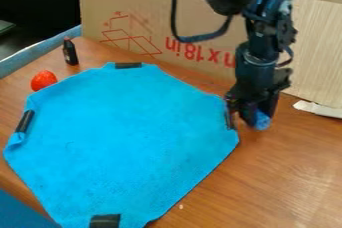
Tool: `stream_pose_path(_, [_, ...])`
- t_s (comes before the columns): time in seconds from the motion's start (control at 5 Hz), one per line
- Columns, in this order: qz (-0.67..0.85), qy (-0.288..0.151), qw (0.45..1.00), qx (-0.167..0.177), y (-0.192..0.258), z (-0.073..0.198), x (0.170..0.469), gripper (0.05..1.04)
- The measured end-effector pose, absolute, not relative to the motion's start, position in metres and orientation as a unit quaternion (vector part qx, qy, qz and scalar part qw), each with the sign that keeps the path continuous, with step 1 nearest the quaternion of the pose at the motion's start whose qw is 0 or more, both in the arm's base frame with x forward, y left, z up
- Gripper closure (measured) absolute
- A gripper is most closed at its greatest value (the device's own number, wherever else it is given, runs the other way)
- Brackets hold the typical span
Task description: Remove the blue figure from the top edge of the cloth to top right side of the table
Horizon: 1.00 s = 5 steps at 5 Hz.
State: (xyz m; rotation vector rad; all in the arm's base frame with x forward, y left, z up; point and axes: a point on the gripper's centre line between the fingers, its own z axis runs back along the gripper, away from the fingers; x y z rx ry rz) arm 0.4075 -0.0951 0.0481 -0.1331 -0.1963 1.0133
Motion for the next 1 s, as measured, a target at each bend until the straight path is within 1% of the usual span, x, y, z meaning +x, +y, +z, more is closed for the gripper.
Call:
stream_pose_path(0.2, [0.482, -0.095, 0.869, -0.063, -0.102, 0.041, 0.416, 0.711])
stream_pose_path(0.4, [0.486, -0.101, 0.866, -0.064, -0.104, 0.038, 0.424, 0.667])
stream_pose_path(0.6, [0.491, -0.094, 0.864, -0.059, -0.108, 0.034, 0.423, 0.364])
stream_pose_path(0.8, [0.492, -0.092, 0.863, -0.06, -0.11, 0.034, 0.422, 0.107])
stream_pose_path(1.0, [0.487, -0.088, 0.866, -0.064, -0.112, 0.035, 0.422, 0.082])
